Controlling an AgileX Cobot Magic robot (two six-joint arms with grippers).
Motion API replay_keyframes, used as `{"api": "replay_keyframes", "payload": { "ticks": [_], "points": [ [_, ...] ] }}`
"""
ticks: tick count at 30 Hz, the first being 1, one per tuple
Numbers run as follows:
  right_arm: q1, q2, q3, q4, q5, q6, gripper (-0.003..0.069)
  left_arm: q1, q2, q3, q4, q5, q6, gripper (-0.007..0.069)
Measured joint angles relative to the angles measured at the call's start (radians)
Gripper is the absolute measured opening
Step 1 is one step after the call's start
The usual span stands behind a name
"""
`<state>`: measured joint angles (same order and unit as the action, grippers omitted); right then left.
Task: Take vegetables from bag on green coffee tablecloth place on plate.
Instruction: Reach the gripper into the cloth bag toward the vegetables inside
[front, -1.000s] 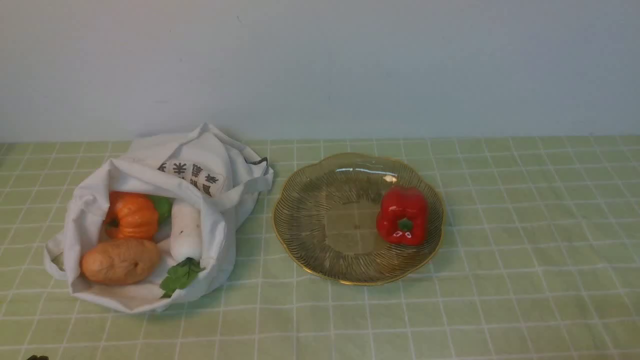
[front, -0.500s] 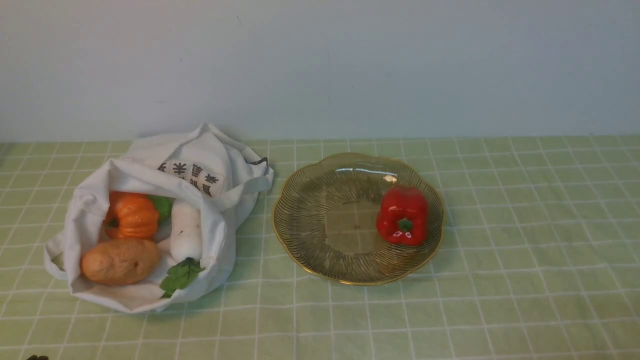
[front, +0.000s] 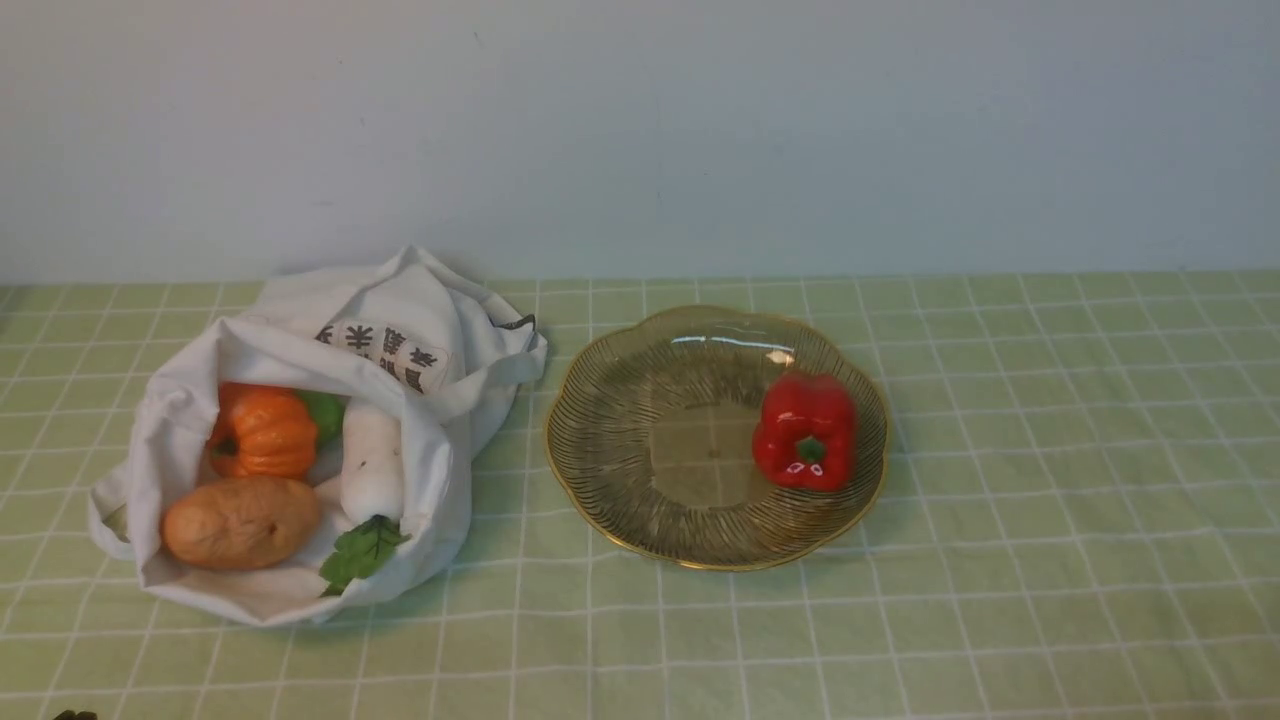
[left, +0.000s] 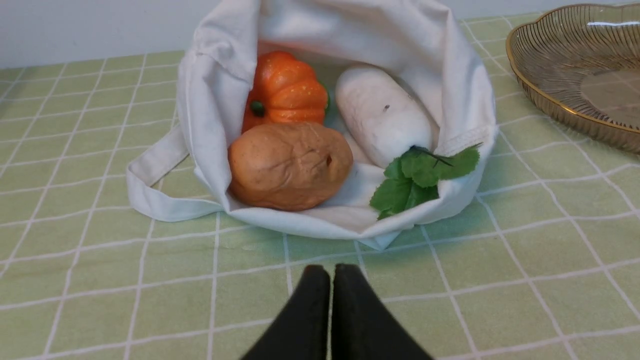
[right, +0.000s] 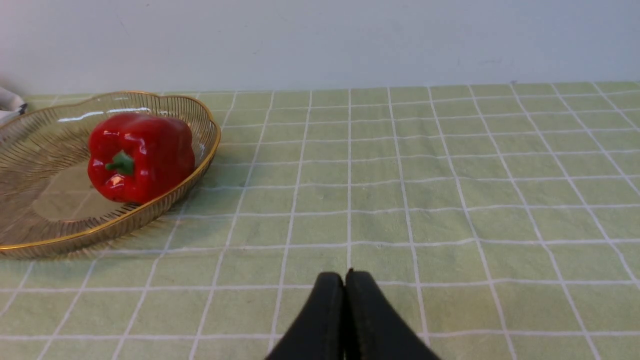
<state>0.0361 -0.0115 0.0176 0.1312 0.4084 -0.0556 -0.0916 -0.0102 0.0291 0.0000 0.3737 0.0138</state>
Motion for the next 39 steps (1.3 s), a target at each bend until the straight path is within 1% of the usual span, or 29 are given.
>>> {"api": "replay_keyframes", "payload": {
  "ticks": [14,15,18,19,20,22,23,24,25,26,28,32,35,36,38,39],
  "points": [
    [0.000,0.000,0.000,0.000,0.000,0.000,-0.0015,0.000,0.000,0.000,-0.010,0.000,-0.007,-0.0005],
    [0.000,0.000,0.000,0.000,0.000,0.000,-0.0015,0.000,0.000,0.000,-0.055,0.000,-0.036,-0.0005],
    [0.000,0.000,0.000,0.000,0.000,0.000,-0.0015,0.000,0.000,0.000,-0.252,0.002,-0.160,-0.0005],
    [0.000,0.000,0.000,0.000,0.000,0.000,-0.0015,0.000,0.000,0.000,-0.377,0.013,-0.232,-0.0005],
    [0.000,0.000,0.000,0.000,0.000,0.000,-0.0015,0.000,0.000,0.000,-0.414,0.015,-0.252,-0.0005],
    [0.000,0.000,0.000,0.000,0.000,0.000,-0.0015,0.000,0.000,0.000,-0.575,0.020,-0.328,-0.0005],
    [0.000,0.000,0.000,0.000,0.000,0.000,-0.0015,0.000,0.000,0.000,-0.640,0.020,-0.352,-0.0005],
    [0.000,0.000,0.000,0.000,0.000,0.000,-0.0015,0.000,0.000,0.000,-0.736,0.020,-0.378,-0.0005],
    [0.000,0.000,0.000,0.000,0.000,0.000,-0.0015,0.000,0.000,0.000,-0.788,0.020,-0.388,-0.0005],
    [0.000,0.000,0.000,0.000,0.000,0.000,-0.0015,0.000,0.000,0.000,-0.827,0.019,-0.391,-0.0005],
    [0.000,0.000,0.000,0.000,0.000,0.000,-0.0015,0.000,0.000,0.000,-0.864,0.014,-0.394,-0.0005],
    [0.000,0.000,0.000,0.000,0.000,0.000,-0.0015,0.000,0.000,0.000,-0.893,-0.030,-0.380,-0.0005],
    [0.000,0.000,0.000,0.000,0.000,0.000,-0.0015,0.000,0.000,-0.057,-0.893,0.018,-0.266,-0.0005],
    [0.000,0.000,0.000,0.000,0.000,0.000,-0.0015,0.000,0.000,-0.072,-0.893,0.022,-0.257,-0.0005],
    [0.000,0.000,0.000,0.000,0.000,0.000,-0.0015,0.000,0.032,-0.182,-0.893,0.076,-0.147,-0.0005],
    [0.000,0.000,0.000,0.000,0.000,0.000,-0.0015,0.000,0.044,-0.191,-0.893,0.080,-0.132,-0.0005]
  ]
}}
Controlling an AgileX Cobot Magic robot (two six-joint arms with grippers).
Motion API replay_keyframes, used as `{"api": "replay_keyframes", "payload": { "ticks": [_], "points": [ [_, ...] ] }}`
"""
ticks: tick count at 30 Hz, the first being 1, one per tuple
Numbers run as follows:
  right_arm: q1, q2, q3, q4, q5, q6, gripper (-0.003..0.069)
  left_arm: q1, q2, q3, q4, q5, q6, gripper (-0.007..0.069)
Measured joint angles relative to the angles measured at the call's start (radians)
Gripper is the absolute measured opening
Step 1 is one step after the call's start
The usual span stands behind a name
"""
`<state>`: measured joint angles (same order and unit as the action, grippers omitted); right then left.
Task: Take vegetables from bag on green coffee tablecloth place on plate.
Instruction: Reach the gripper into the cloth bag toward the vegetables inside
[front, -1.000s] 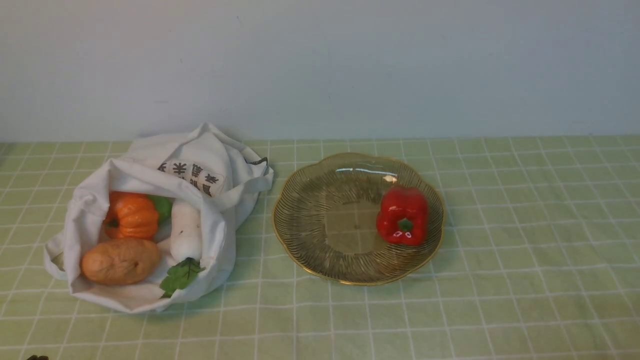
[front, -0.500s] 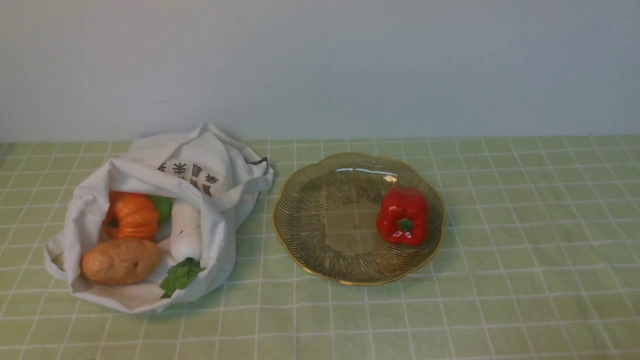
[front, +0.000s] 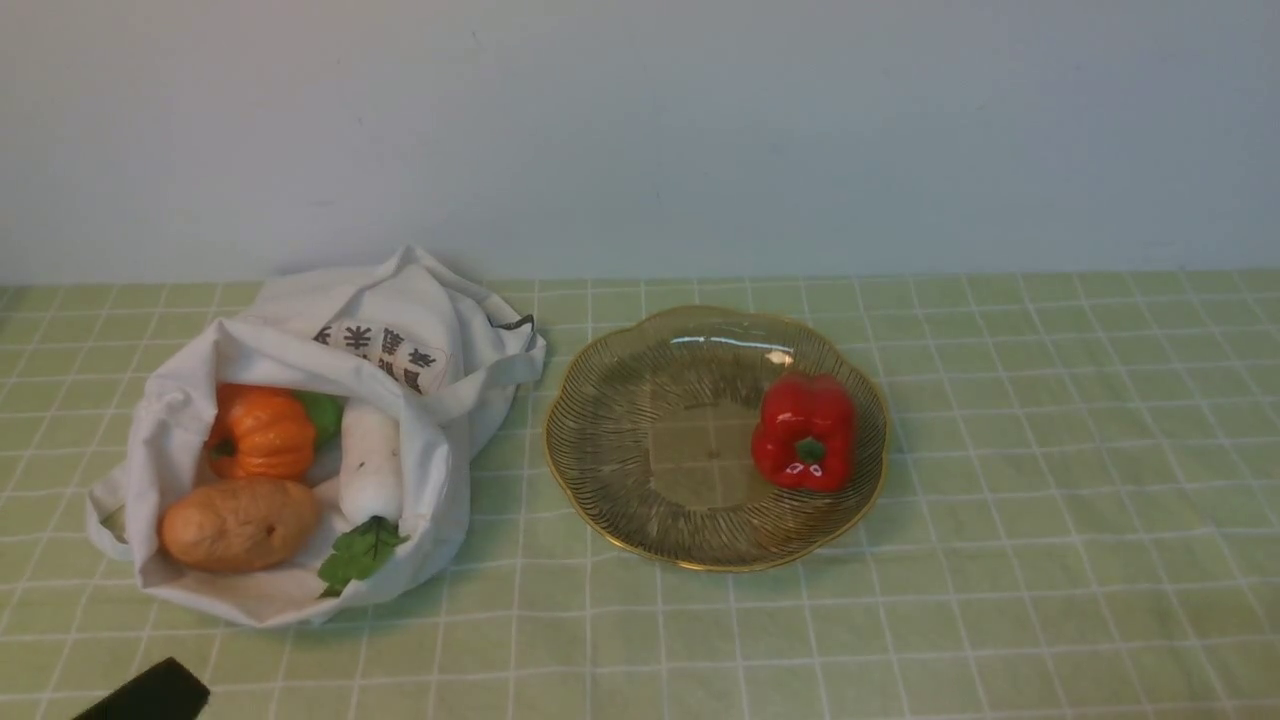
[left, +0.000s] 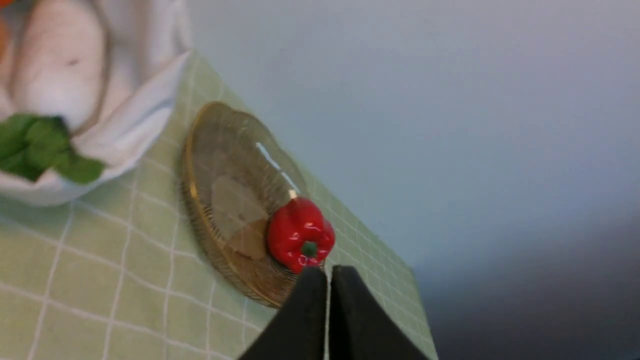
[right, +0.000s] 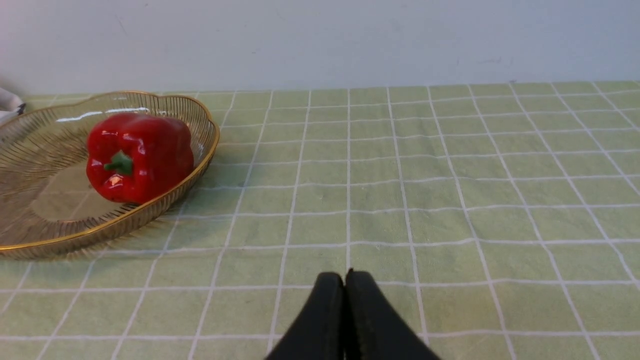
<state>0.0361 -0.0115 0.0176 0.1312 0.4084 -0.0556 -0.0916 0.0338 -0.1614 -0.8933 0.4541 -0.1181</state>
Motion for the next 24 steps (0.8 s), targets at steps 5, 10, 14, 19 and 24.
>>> {"api": "replay_keyframes", "payload": {
  "ticks": [5,10,14,19,24],
  "points": [
    [0.000,0.000,0.000,0.000,0.000,0.000,-0.0015,0.000,0.264,-0.205,0.106,0.210,0.146,-0.0005],
    [0.000,0.000,0.000,0.000,0.000,0.000,-0.0015,0.000,0.654,-0.411,0.388,0.436,0.197,-0.0004],
    [0.000,0.000,0.000,0.000,0.000,0.000,-0.0015,0.000,0.967,-0.578,0.573,0.480,0.176,0.0010],
    [0.000,0.000,0.000,0.000,0.000,0.000,-0.0015,-0.012,1.292,-0.762,0.615,0.483,0.182,0.0110],
    [0.000,0.000,0.000,0.000,0.000,0.000,-0.0015,-0.052,1.549,-0.901,0.638,0.487,0.200,0.0261]
  ]
}}
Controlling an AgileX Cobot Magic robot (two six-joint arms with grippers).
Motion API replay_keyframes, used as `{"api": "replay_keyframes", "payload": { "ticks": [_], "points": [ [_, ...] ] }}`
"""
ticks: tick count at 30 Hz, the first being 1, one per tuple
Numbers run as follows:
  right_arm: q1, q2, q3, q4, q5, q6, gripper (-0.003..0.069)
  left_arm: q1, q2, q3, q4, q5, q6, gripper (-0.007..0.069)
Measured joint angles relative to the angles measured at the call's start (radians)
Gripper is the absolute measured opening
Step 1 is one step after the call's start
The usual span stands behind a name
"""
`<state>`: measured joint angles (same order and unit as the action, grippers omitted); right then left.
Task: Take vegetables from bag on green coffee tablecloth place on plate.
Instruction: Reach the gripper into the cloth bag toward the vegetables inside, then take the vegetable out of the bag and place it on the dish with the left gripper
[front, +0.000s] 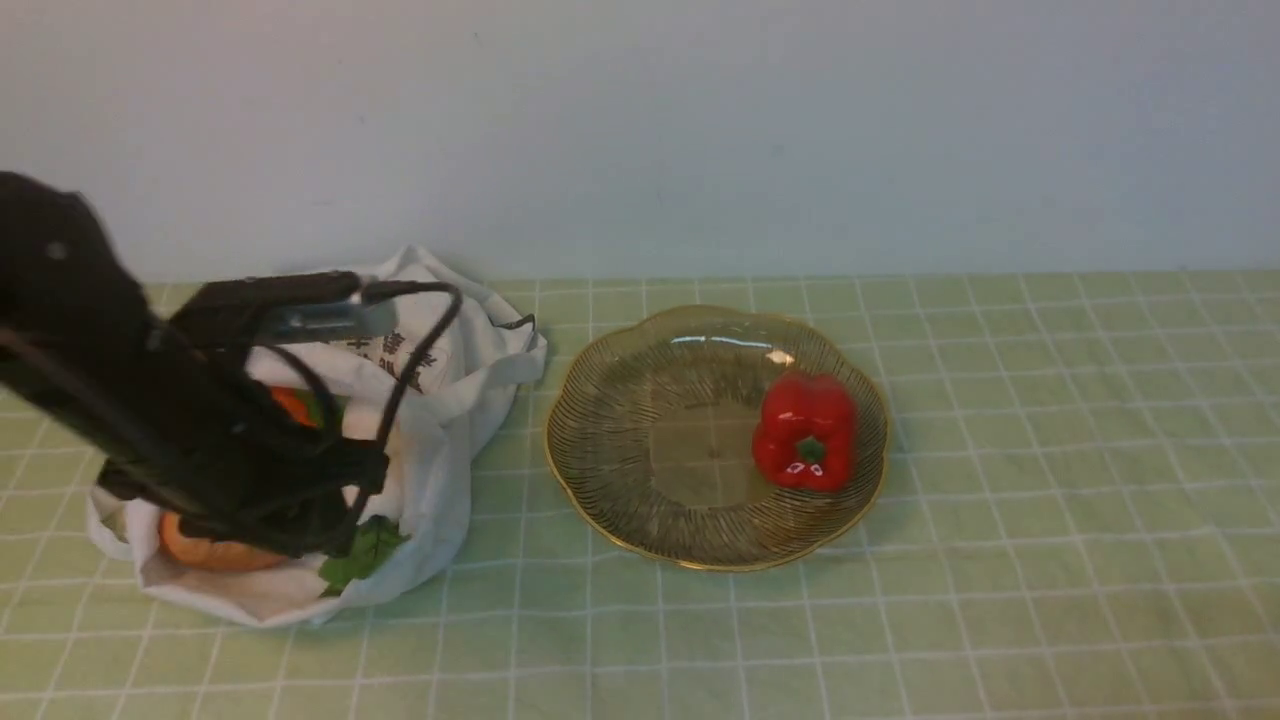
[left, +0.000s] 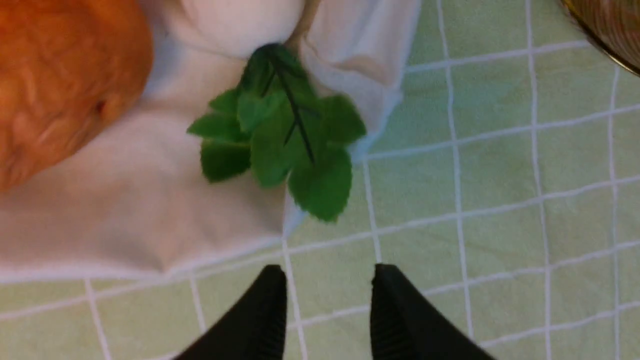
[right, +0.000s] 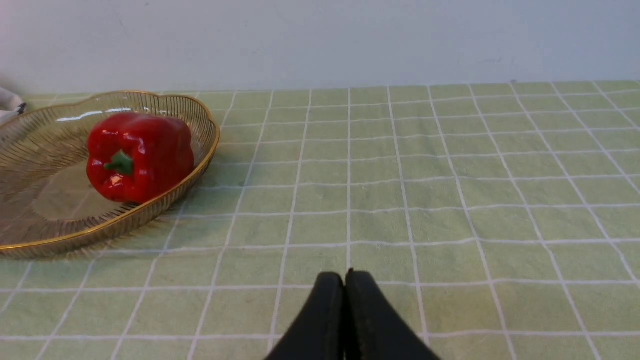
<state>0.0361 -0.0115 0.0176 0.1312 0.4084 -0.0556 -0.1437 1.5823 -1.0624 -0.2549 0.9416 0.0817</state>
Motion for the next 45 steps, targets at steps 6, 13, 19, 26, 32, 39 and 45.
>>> {"api": "replay_keyframes", "payload": {
  "ticks": [6,13,19,26,32,39,45],
  "points": [
    [0.000,0.000,0.000,0.000,0.000,0.000,-0.0015,-0.010,0.235,-0.202,0.105,0.037,-0.028,0.0456],
    [0.000,0.000,0.000,0.000,0.000,0.000,-0.0015,-0.017,0.343,-0.303,0.222,-0.002,-0.109,0.0533],
    [0.000,0.000,0.000,0.000,0.000,0.000,-0.0015,-0.018,0.408,-0.305,0.202,-0.049,-0.115,0.0533],
    [0.000,0.000,0.000,0.000,0.000,0.000,-0.0015,-0.018,0.436,-0.307,0.199,-0.062,-0.117,0.0478],
    [0.000,0.000,0.000,0.000,0.000,0.000,-0.0015,-0.018,0.366,-0.307,0.199,0.056,-0.117,0.0477],
    [0.000,0.000,0.000,0.000,0.000,0.000,-0.0015,-0.018,0.211,-0.307,0.199,0.225,-0.117,0.0477],
    [0.000,0.000,0.000,0.000,0.000,0.000,-0.0015,-0.018,0.111,-0.266,0.205,0.264,-0.110,0.0477]
  ]
}}
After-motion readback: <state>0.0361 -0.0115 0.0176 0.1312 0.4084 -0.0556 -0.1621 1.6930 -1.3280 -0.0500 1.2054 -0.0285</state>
